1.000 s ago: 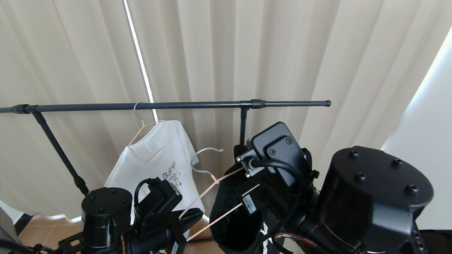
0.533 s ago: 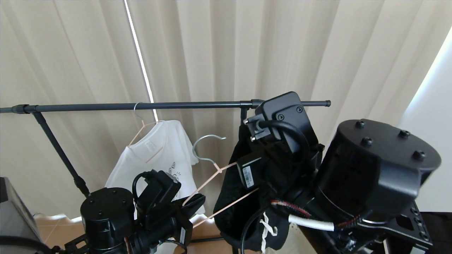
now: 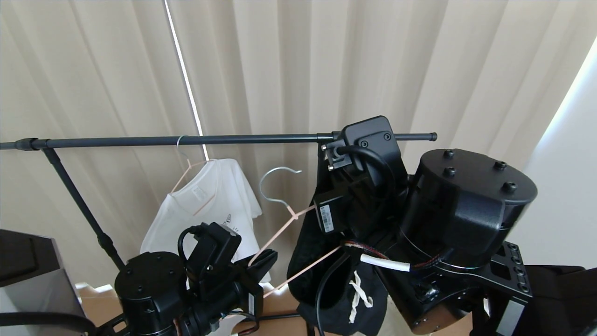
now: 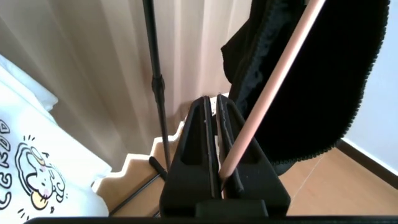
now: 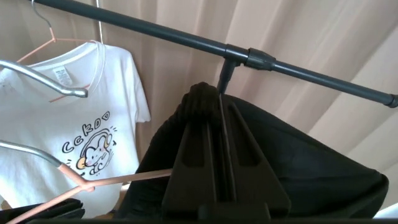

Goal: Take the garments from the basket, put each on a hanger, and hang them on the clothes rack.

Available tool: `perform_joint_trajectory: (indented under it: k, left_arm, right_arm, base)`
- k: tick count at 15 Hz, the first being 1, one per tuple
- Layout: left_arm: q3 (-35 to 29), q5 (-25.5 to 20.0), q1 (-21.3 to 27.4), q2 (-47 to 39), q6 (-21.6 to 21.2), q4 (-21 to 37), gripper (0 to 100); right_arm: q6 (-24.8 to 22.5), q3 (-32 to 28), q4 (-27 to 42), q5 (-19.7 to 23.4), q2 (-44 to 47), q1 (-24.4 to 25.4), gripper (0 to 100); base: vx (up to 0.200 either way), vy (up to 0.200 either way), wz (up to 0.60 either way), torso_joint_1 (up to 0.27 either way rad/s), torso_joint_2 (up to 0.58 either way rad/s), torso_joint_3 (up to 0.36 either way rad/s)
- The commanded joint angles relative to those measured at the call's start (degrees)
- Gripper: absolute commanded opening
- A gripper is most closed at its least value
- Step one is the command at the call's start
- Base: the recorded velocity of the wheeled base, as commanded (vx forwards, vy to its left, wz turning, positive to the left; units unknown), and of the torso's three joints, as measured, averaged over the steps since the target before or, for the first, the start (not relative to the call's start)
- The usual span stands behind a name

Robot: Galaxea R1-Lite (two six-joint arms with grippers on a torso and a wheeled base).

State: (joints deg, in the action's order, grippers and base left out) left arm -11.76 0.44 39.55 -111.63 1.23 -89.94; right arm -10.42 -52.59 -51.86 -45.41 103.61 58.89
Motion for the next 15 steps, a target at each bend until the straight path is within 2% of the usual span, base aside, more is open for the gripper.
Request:
perform_joint_trajectory:
  k: [1,5,8,11,12,15]
  left_arm:
    - [-0.8,1.2,0.7,-1.8,0.0,-0.1,0]
    - [-2.2,4.4,1.7,-3.6,0.0,-0.1,0]
    - [-3.8,8.7,1.7,-4.3,0.1,-0.1,0]
    - [-3.4,9.0,1.7,-4.0,0.7,-0.1,0]
    - [-3.3,9.0,1.7,-4.1,0.7,-0.1,0]
    - [-3.0,9.0,1.7,-4.2,0.7,-0.1,0]
  right_arm:
    - [0.1,-0.1,-0.1,0.1,0.4,0.3,0]
    - [0.5,-0.5,0.1,0.1,-1.0,2.5,0]
    - [0.8,-0.6,0.2,0.1,-1.7,2.6,0]
    - [0.9,-0.6,0.1,0.1,-1.2,2.5,0]
    - [0.9,-0.6,0.1,0.1,-1.0,2.5,100]
    - [1.5,-0.9,0.1,0.0,-1.2,1.6,100]
  base:
    - [0.000,0.000,0.00,0.000,0.00,0.000]
    - [0.000,0.000,0.00,0.000,0.00,0.000]
    - [0.000,0.000,0.00,0.000,0.00,0.000]
    - [0.000,0.000,0.00,0.000,0.00,0.000]
    - [0.000,0.000,0.00,0.000,0.00,0.000]
    - [0.000,0.000,0.00,0.000,0.00,0.000]
